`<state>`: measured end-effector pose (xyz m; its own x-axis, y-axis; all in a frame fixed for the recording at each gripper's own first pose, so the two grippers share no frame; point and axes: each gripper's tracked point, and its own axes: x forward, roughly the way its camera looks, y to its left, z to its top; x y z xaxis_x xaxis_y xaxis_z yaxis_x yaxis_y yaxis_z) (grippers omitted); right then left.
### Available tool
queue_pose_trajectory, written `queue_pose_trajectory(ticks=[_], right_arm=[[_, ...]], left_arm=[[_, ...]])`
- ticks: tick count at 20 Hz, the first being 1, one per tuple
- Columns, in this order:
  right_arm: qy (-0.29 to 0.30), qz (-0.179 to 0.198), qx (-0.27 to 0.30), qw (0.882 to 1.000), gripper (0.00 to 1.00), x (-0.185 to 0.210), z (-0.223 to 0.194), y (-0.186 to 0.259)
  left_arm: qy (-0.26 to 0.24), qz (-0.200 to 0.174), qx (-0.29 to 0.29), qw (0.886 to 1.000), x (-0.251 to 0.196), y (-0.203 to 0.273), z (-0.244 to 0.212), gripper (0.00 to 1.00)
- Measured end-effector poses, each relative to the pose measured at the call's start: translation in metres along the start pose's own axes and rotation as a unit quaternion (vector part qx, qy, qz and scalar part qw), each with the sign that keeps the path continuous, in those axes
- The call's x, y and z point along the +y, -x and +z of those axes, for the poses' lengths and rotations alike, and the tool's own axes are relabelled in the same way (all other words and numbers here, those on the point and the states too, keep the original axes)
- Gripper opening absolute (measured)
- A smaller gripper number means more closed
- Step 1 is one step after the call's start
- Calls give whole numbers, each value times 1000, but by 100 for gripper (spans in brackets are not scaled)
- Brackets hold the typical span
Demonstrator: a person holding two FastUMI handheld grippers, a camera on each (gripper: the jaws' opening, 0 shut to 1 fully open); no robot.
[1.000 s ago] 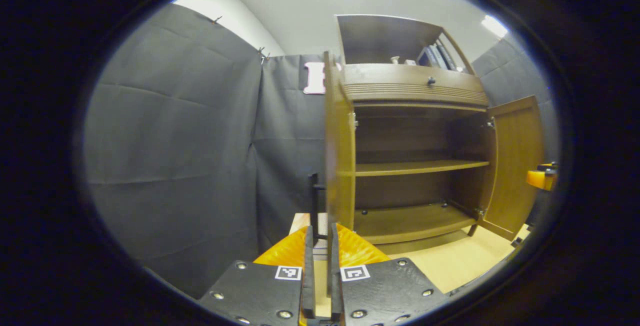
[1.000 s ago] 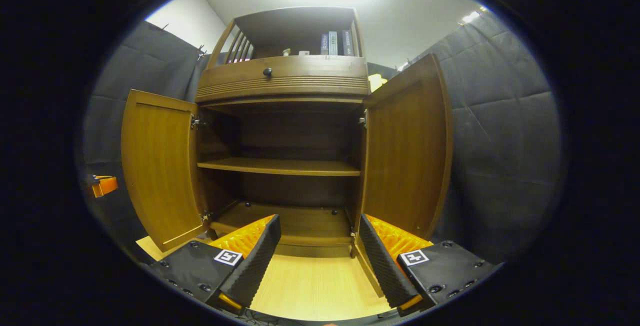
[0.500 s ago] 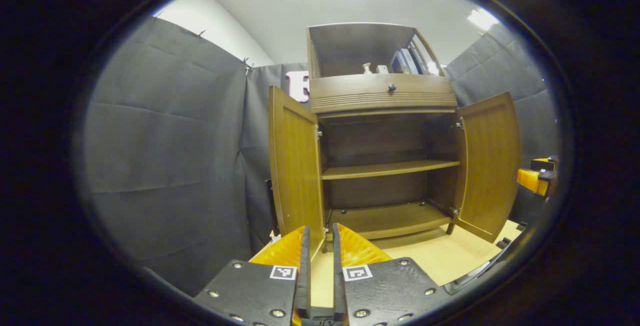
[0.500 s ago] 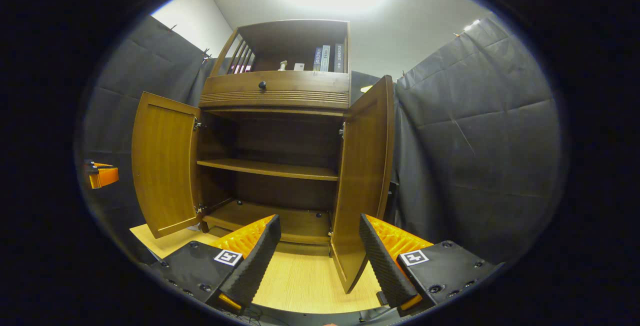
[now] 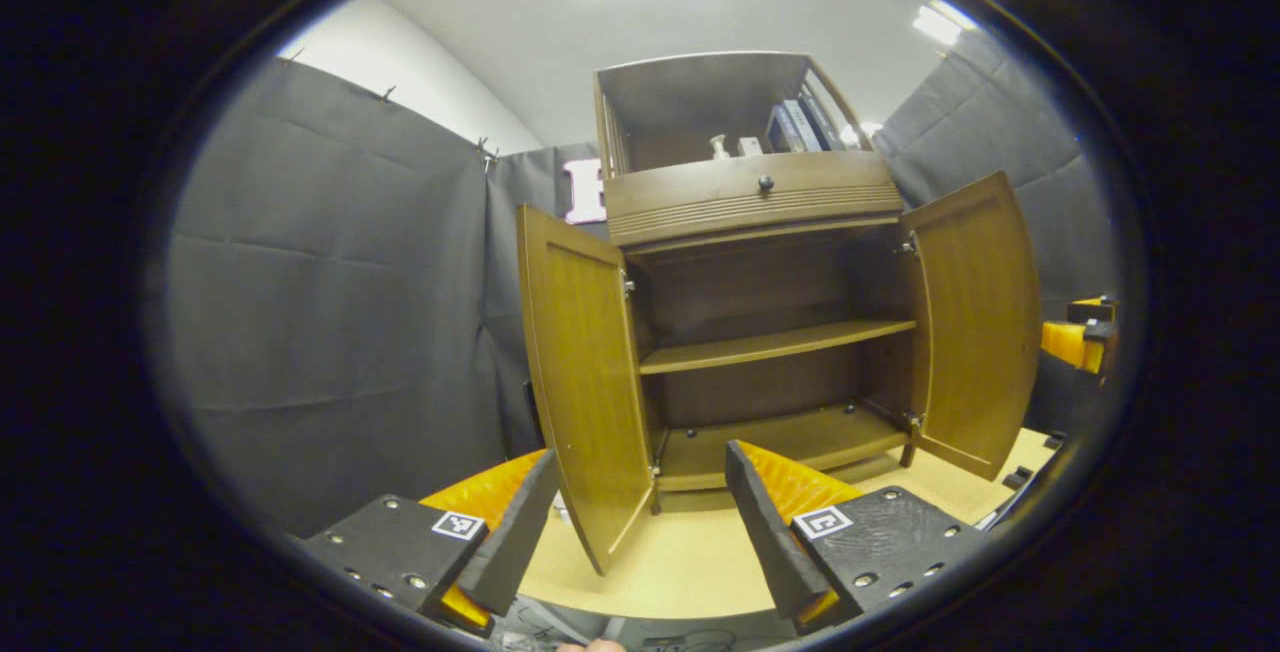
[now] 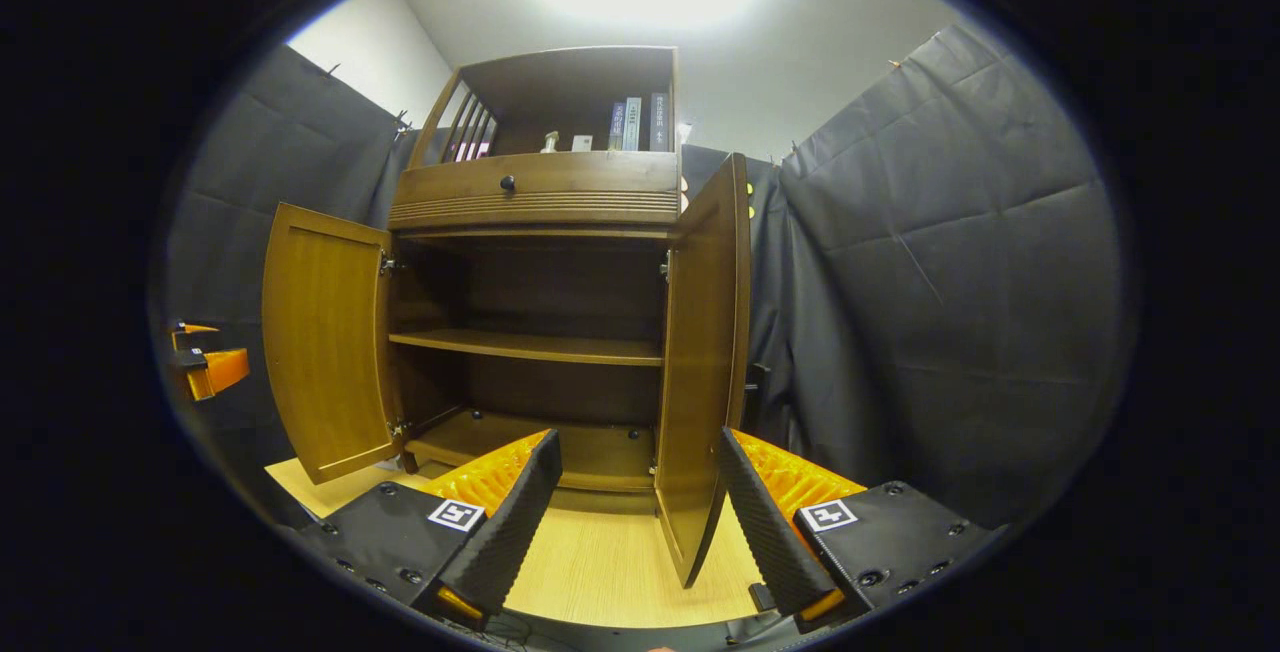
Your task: Open the right door of the double-door shoe cabinet with the right hand, and open the left door with the left hand.
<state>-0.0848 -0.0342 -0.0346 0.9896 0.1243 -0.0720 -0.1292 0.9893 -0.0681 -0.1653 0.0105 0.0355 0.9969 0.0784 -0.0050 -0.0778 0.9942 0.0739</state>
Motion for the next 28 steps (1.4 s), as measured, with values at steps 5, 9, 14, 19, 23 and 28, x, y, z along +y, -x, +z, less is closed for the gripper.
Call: queue_pose_trajectory(ticks=[5,9,14,19,23,28], right_arm=[[-14,-6,-8,1000,98,-10,4,1],[-13,-8,-3,1000,99,-15,3,0],[-11,-2,-12,1000,100,-10,8,1],[-8,3,-15,1000,99,-3,12,-1],[0,7,-20,1000,99,1,15,0],[3,13,-16,1000,99,4,14,1]], left_arm=[[-2,8,-10,1000,-4,-1,6,91],[3,12,-18,1000,-2,1,9,96],[1,16,-17,1000,2,-5,7,96],[3,20,-27,999,9,-5,13,96],[0,25,-24,999,15,-5,10,96],[1,27,-26,999,19,-4,10,96]])
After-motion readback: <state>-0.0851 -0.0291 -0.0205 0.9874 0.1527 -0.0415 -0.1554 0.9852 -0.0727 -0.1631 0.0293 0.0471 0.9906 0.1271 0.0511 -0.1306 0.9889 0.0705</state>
